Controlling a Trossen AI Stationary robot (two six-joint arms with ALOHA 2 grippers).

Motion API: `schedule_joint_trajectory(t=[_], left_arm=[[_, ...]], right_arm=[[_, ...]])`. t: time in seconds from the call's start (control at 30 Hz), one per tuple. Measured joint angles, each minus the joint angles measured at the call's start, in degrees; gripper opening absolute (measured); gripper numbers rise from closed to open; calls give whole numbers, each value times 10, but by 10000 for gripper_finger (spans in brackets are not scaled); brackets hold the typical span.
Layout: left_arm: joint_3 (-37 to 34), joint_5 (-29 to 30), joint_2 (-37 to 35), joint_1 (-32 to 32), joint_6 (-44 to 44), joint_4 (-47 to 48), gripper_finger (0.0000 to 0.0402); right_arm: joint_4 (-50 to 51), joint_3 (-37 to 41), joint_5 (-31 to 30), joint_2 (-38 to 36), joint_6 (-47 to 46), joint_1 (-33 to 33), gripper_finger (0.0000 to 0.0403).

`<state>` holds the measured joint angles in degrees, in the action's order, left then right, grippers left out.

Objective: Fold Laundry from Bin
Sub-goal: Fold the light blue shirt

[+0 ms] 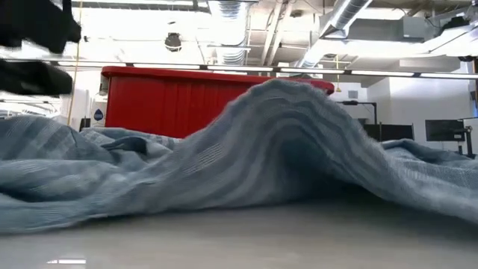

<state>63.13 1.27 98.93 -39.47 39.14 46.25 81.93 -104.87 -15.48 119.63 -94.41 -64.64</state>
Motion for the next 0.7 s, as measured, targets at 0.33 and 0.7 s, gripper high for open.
schedule_joint_trajectory(t=[0.33, 0.7], left_arm=[[1, -21, -110, 0, 115, 118, 0], [1, -59, -189, 4, 202, 122, 0]], right_arm=[[-137, 100, -27, 0, 22, 44, 242], [-297, 211, 29, -3, -26, 43, 242]])
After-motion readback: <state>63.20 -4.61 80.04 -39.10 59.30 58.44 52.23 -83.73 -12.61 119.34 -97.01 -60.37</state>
